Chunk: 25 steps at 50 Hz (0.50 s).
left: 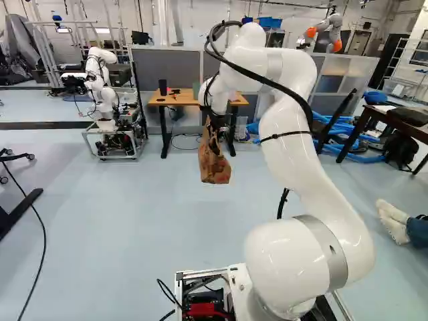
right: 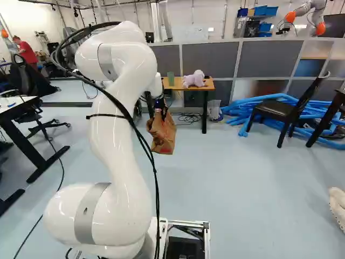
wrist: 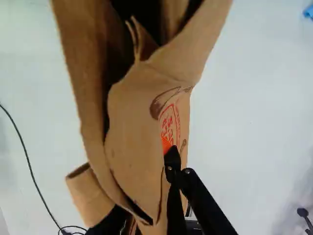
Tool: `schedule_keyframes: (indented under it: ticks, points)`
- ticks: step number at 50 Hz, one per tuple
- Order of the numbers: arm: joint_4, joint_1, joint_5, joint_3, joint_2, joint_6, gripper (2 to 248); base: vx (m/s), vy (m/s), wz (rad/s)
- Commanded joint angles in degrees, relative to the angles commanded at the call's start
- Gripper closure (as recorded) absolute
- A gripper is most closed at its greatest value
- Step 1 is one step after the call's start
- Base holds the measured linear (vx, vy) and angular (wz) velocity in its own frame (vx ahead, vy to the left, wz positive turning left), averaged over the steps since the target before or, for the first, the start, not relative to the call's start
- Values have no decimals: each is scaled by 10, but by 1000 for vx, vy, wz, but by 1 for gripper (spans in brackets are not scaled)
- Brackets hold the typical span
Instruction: Pick up the bag on the ground and place it on the table
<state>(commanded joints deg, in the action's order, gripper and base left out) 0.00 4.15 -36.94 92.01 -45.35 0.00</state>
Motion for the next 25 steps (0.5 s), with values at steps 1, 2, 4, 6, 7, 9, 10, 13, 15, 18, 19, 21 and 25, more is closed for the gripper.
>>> schedule_keyframes:
  ticks: [1,2,4,6,7,9,10,13,15,18,19,21,25]
  points:
    - [0,0,-2,1,1,0,229,0,0,0]
    - [0,0,-4,1,2,0,229,0,0,0]
    - [0,0,-8,2,4,0,229,0,0,0]
    - [0,0,-11,1,7,0,229,0,0,0]
    - [0,0,-13,1,8,0,229,0,0,0]
    - [0,0,-17,0,11,0,229,0,0,0]
    - [0,0,-18,0,13,0,229,0,0,0]
    - [0,0,-23,-2,17,0,229,0,0,0]
    - [0,0,-26,-3,20,0,229,0,0,0]
    - [0,0,-31,-5,25,0,229,0,0,0]
    - [0,0,-32,-6,27,0,229,0,0,0]
    - [0,0,-35,-7,30,0,229,0,0,0]
    - [0,0,-41,-10,37,0,229,0,0,0]
